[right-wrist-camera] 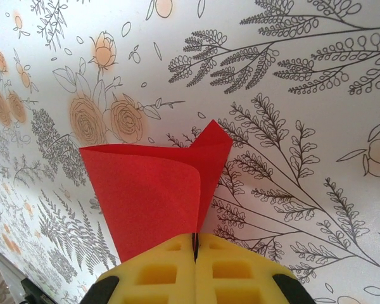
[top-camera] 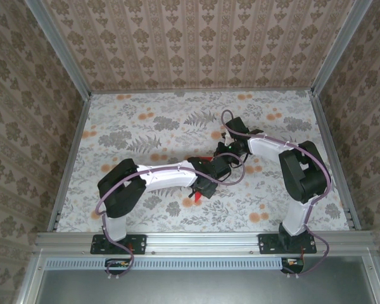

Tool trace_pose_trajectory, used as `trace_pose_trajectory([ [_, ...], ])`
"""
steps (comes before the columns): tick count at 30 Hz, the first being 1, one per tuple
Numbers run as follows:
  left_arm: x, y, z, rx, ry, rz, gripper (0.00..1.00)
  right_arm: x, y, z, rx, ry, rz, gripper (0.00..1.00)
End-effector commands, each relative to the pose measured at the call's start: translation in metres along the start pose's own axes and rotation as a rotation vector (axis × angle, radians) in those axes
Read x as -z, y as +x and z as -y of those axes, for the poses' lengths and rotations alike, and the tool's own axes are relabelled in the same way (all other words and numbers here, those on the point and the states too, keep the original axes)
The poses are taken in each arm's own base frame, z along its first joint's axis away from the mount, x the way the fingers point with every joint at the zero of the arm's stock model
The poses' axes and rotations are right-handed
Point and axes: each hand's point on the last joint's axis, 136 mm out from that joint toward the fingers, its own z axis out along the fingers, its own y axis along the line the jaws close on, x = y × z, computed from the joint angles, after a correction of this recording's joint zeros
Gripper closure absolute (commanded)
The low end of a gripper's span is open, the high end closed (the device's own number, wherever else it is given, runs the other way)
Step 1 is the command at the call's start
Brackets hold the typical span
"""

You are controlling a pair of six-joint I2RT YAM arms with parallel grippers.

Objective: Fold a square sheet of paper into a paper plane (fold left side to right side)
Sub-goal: Fold the wing for the fifth time at the center of the table.

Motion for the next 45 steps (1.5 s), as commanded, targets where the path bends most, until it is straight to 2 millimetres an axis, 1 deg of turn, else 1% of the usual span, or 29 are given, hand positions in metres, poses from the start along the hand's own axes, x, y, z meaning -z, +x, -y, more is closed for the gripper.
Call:
trace_pose_trajectory([
  [1, -0.005, -0.001, 0.000, 0.020, 0.018, -0.005, 0.82, -0.002, -0.002, 0.000, -0.001, 0.022, -0.005, 1.00],
  [2, -0.006, -0.001, 0.000, 0.026, 0.029, -0.004, 0.82, -0.002, -0.003, 0.000, 0.001, 0.021, -0.001, 1.00],
  [5, -0.009, -0.002, -0.001, 0.050, 0.060, 0.000, 0.85, -0.001, -0.004, 0.000, 0.008, 0.016, 0.004, 0.95],
  [8, -0.006, -0.007, -0.002, 0.069, 0.094, 0.024, 0.86, 0.009, -0.012, -0.002, 0.025, 0.009, 0.046, 0.87],
  [11, -0.002, -0.012, -0.002, 0.096, 0.149, 0.049, 0.89, 0.030, -0.023, -0.001, 0.048, 0.008, 0.126, 0.74],
  [12, 0.000, -0.015, -0.002, 0.105, 0.168, 0.058, 0.89, 0.040, -0.027, 0.000, 0.056, 0.009, 0.163, 0.68],
  [13, 0.002, -0.017, -0.003, 0.115, 0.182, 0.067, 0.89, 0.050, -0.030, 0.004, 0.060, 0.020, 0.199, 0.60],
  [14, 0.003, -0.019, -0.003, 0.125, 0.199, 0.073, 0.90, 0.059, -0.032, 0.008, 0.064, 0.031, 0.229, 0.55],
  [16, 0.006, -0.022, -0.003, 0.149, 0.250, 0.085, 0.90, 0.077, -0.035, 0.021, 0.067, 0.059, 0.292, 0.48],
  [17, 0.007, -0.024, -0.003, 0.163, 0.272, 0.092, 0.91, 0.083, -0.035, 0.026, 0.067, 0.068, 0.311, 0.44],
  [20, 0.012, -0.032, -0.004, 0.219, 0.360, 0.116, 0.91, 0.095, -0.028, 0.037, 0.075, 0.066, 0.335, 0.36],
  [23, 0.015, -0.041, -0.006, 0.294, 0.452, 0.129, 0.92, 0.093, -0.017, 0.036, 0.100, 0.017, 0.332, 0.29],
  [25, 0.017, -0.048, -0.006, 0.334, 0.519, 0.138, 0.93, 0.088, -0.011, 0.030, 0.113, -0.050, 0.328, 0.25],
  [29, 0.017, -0.058, -0.005, 0.405, 0.604, 0.149, 0.94, 0.077, -0.001, 0.021, 0.105, -0.158, 0.296, 0.19],
  [33, 0.016, -0.065, -0.006, 0.480, 0.677, 0.166, 0.94, 0.067, 0.006, 0.020, 0.075, -0.208, 0.258, 0.15],
  [36, 0.011, -0.067, -0.007, 0.533, 0.725, 0.174, 0.95, 0.059, 0.010, 0.017, 0.059, -0.236, 0.231, 0.15],
  [39, 0.007, -0.068, -0.008, 0.571, 0.755, 0.178, 0.95, 0.051, 0.013, 0.018, 0.050, -0.227, 0.210, 0.16],
  [45, 0.001, -0.067, -0.007, 0.614, 0.796, 0.178, 0.95, 0.033, 0.013, 0.013, 0.043, -0.211, 0.173, 0.25],
])
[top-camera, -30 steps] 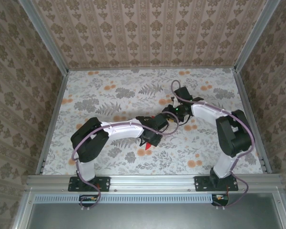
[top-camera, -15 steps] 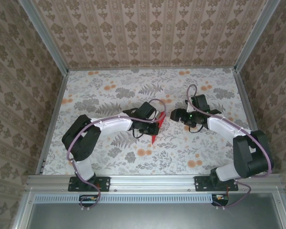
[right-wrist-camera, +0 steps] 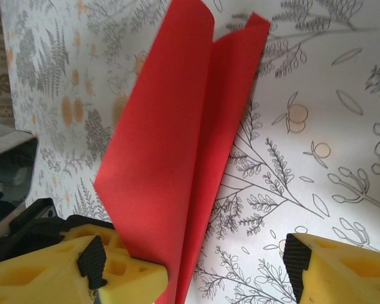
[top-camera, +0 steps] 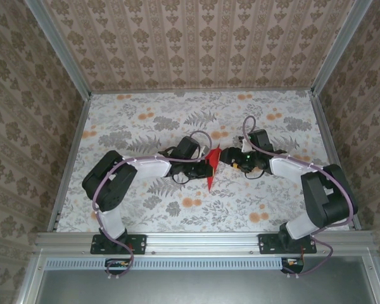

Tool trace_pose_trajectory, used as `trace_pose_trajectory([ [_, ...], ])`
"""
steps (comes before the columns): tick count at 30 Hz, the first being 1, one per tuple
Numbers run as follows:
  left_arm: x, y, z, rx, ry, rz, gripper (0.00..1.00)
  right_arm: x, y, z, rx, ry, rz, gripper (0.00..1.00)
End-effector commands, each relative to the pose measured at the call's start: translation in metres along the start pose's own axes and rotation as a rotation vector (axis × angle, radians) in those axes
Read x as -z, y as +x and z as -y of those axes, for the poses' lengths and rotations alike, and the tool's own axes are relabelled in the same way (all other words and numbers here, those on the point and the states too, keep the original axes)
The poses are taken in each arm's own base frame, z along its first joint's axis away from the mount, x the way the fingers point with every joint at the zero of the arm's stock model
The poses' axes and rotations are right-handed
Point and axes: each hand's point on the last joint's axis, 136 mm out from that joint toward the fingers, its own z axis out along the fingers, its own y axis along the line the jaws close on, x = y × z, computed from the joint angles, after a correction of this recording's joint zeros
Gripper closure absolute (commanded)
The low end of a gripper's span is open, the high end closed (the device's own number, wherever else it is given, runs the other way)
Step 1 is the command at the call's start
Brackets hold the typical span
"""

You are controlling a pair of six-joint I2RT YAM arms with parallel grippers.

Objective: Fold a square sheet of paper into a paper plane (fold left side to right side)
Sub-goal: Fold the wing for the fifth time at the center of the table.

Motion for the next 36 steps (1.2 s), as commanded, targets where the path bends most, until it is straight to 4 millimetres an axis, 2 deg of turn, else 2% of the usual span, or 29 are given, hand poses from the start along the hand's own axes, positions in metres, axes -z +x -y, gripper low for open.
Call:
trace_pose_trajectory([
  [1, -0.005, -0.003, 0.005, 0.042, 0.071, 0.007, 0.95, -0.012, 0.000, -0.009, 0.000, -0.018, -0.025, 0.28],
  [6, -0.006, -0.003, 0.003, 0.073, 0.093, 0.015, 0.95, -0.024, -0.004, -0.007, -0.020, 0.003, -0.022, 0.34],
  [11, -0.009, -0.002, 0.000, 0.105, 0.112, 0.025, 0.95, -0.029, -0.009, -0.005, -0.031, 0.015, -0.009, 0.36],
  [17, -0.011, -0.003, -0.005, 0.160, 0.154, 0.048, 0.95, -0.038, -0.007, 0.001, -0.049, 0.043, -0.030, 0.43],
  [36, -0.015, -0.001, -0.009, 0.186, 0.164, 0.045, 0.95, -0.059, -0.006, 0.006, -0.070, 0.097, -0.056, 0.48],
])
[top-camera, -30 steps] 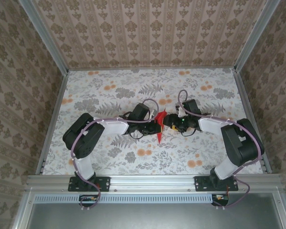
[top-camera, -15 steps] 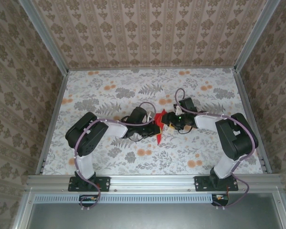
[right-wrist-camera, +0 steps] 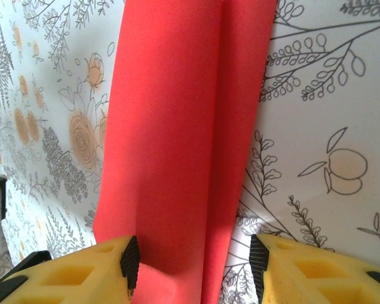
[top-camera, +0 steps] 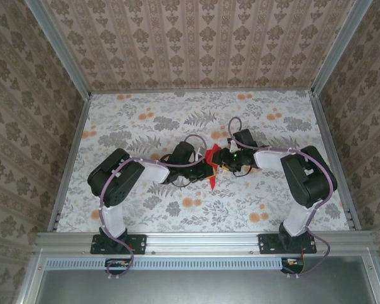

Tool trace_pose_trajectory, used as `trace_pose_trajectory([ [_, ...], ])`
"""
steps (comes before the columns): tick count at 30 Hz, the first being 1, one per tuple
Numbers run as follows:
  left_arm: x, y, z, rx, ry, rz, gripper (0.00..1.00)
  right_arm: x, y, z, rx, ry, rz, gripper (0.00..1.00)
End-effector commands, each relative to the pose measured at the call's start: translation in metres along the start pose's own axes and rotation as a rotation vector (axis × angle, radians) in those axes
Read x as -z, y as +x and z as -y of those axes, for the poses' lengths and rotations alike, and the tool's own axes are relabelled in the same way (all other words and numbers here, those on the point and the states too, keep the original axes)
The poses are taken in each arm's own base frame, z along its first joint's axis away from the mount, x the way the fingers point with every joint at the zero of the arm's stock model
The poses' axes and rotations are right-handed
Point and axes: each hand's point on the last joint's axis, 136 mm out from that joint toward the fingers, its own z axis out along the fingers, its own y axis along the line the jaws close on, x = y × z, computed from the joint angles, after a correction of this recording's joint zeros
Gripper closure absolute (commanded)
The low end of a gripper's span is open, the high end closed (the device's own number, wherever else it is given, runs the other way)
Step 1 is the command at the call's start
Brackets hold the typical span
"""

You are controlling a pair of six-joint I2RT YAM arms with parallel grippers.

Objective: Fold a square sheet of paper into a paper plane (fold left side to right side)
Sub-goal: Fold the wing for the fifth time at the center of the table.

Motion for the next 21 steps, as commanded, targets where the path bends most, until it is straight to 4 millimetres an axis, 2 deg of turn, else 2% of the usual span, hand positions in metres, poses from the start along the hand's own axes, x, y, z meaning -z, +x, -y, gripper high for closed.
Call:
trace_pose_trajectory([
  [1, -0.002, 0.003, -0.007, 0.028, 0.001, -0.018, 0.94, -0.006, -0.003, 0.002, -0.018, 0.036, -0.003, 0.49],
  [9, -0.001, 0.002, -0.005, 0.022, 0.006, -0.012, 0.86, -0.011, 0.009, 0.027, -0.052, 0.165, -0.073, 0.55],
  [14, 0.003, 0.001, 0.001, 0.004, 0.017, -0.003, 0.78, -0.013, 0.013, 0.033, -0.056, 0.187, -0.086, 0.56],
  [21, 0.025, -0.006, 0.005, -0.018, 0.005, 0.030, 0.65, -0.014, 0.012, 0.033, -0.055, 0.187, -0.087, 0.56],
])
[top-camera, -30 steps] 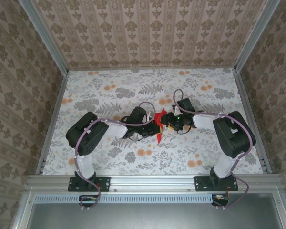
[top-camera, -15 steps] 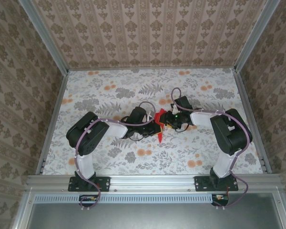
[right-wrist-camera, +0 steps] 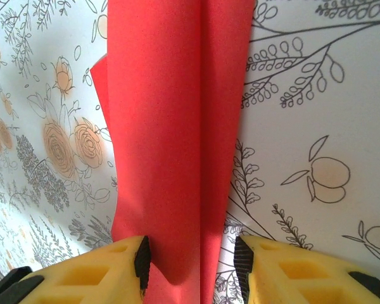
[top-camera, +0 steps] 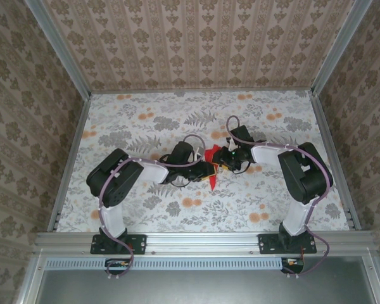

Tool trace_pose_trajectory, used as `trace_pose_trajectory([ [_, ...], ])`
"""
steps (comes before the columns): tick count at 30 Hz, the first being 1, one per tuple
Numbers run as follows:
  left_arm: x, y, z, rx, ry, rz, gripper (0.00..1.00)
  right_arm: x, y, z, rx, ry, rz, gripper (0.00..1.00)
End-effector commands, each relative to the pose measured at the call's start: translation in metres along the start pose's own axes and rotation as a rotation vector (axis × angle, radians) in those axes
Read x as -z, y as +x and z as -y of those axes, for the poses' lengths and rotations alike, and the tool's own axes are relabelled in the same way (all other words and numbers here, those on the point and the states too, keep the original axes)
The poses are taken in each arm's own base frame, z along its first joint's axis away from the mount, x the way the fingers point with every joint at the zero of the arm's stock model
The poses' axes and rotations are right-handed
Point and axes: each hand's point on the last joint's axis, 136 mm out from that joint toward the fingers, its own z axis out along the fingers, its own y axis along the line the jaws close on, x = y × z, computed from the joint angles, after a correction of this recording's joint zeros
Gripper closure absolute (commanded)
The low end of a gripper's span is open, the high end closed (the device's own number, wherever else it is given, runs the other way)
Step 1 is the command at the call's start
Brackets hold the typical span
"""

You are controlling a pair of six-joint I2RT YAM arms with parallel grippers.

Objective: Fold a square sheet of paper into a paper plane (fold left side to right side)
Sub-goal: Fold the wing for the fifth time at the center of the table.

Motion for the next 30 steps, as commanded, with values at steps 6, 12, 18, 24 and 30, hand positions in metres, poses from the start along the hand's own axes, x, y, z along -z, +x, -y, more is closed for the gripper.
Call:
trace_pose_trajectory([
  [6, 0.034, -0.019, 0.001, -0.002, 0.001, 0.046, 0.59, -0.013, 0.012, 0.028, -0.016, 0.109, -0.042, 0.56],
  [12, 0.020, -0.026, 0.006, 0.003, 0.027, 0.008, 0.58, -0.013, 0.013, 0.027, -0.016, 0.108, -0.046, 0.56],
  [18, 0.010, -0.030, 0.003, 0.027, 0.035, -0.002, 0.58, -0.013, 0.013, 0.027, -0.014, 0.107, -0.046, 0.56],
  [24, 0.004, -0.029, 0.001, 0.038, 0.035, -0.015, 0.60, -0.013, 0.013, 0.027, -0.016, 0.106, -0.048, 0.57],
  [30, -0.003, -0.031, 0.002, 0.042, 0.048, -0.018, 0.64, -0.013, 0.013, 0.026, -0.015, 0.102, -0.050, 0.57],
])
